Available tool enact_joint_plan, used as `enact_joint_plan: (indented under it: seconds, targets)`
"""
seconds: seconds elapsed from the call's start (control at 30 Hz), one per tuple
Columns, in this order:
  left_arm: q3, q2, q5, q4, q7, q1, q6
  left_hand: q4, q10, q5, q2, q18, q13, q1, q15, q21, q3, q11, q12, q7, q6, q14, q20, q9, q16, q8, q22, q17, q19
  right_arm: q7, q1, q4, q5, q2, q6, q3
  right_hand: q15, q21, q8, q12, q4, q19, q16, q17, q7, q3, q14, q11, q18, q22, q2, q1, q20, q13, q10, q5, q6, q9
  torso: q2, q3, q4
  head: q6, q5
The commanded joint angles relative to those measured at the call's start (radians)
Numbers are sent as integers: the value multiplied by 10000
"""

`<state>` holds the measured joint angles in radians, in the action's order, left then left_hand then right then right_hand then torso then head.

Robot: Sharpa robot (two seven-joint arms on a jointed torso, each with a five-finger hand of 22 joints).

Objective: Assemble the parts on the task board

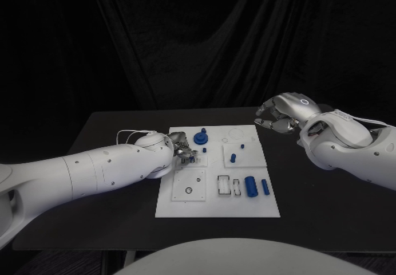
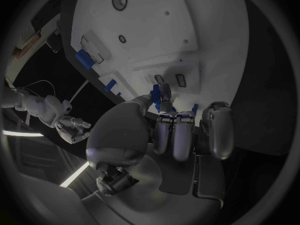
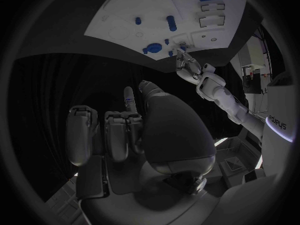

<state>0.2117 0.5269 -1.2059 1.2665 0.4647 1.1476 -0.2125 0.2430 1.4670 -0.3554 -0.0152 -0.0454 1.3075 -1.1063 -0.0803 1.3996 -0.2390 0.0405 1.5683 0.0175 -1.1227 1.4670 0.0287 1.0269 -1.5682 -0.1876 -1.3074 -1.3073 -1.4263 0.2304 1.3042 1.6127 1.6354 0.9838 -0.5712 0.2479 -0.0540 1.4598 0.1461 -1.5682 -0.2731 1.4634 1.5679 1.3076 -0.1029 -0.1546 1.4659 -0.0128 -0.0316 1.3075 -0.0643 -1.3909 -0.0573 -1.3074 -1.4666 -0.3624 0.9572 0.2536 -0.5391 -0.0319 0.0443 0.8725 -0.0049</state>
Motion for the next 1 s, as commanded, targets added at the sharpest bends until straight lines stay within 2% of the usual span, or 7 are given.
enact_joint_plan:
  seconds: [0.03,0.23,0.4,0.47,0.67,0.8,1.0]
  targets:
    - [-4,119,-71,147,-443,-25,-1076,47,1038,-90,19,-113,2633,-48,-91,71,-16,53,25,-5,-63,1038,-33,14,-26,-32,-894,-2635,-21,189,-28,7,30,21,11,-7,85,-48,-53,-26,5,518,29,2632,-10,-46,1049,-75,20,2242,-1,-115,-64,-2634,-1041,-48,79,-10,-4,-2,2,2,-4]
    - [-3,398,-100,436,-883,-52,-1914,46,1038,-144,39,-104,2633,-77,-101,101,-29,63,25,-12,-65,1038,-41,21,-26,-27,-929,-2635,-50,191,-38,8,30,46,11,-7,93,-56,-58,-26,-2,514,29,2632,-18,-56,1049,-88,18,2240,-1,-116,-67,-2634,-1041,-69,93,-14,-3,2,-4,2,31]
    - [-3,618,-611,706,-1235,-164,-2785,58,1038,-235,63,-91,2633,-119,-113,141,-51,73,25,-20,-61,1038,-53,30,-26,-16,-976,-2635,-90,195,-48,4,28,52,10,-7,93,-56,-58,-26,-2,514,29,2632,-18,-56,1049,-88,18,2240,-1,-116,-67,-2634,-1041,-69,93,-14,-6,-4,12,2,64]
    - [-3,672,-752,772,-1322,-247,-3104,78,1038,-266,43,-87,2633,-136,-118,154,-72,78,25,-24,-71,1038,-58,36,-26,-18,-991,-2635,-104,195,-51,1,25,52,8,-7,93,-56,-58,-26,-2,514,29,2632,-18,-56,1049,-88,18,2240,-1,-116,-67,-2634,-1041,-69,93,-14,-4,-3,12,2,78]
    - [-3,774,-972,890,-1556,-652,-4295,138,1038,-344,-16,-68,2633,-201,-136,214,-147,94,25,-36,-97,1038,-76,60,-26,-25,-1061,-2635,-164,196,-57,-1,19,56,10,-7,97,-50,-63,-26,-7,517,29,2632,-22,-59,1049,-92,20,2242,-4,-113,-70,-2634,-1041,-77,96,-17,-8,0,18,2,78]
    - [-3,801,-1006,906,-1615,-823,-4606,155,1038,-363,-28,-65,2633,-211,-139,223,-161,97,25,-37,-104,1038,-80,65,-26,-27,-1072,-2635,-174,206,-59,11,18,77,11,-7,97,-50,-63,-26,-7,517,29,2632,-22,-59,1049,-92,20,2242,-4,-113,-70,-2634,-1041,-77,96,-17,-3,-6,7,2,80]
    - [-3,789,-1025,825,-1635,-991,-4575,299,1038,-243,-31,-69,2633,-173,-148,211,-154,98,25,-34,-141,1038,-93,96,-26,-38,-1069,-2635,-173,210,-59,15,-20,90,12,-7,100,-56,-67,-26,-25,515,29,2632,-27,-59,1049,-96,18,2240,0,-94,-72,-2634,-1041,-88,102,-20,11,-13,22,2,102]
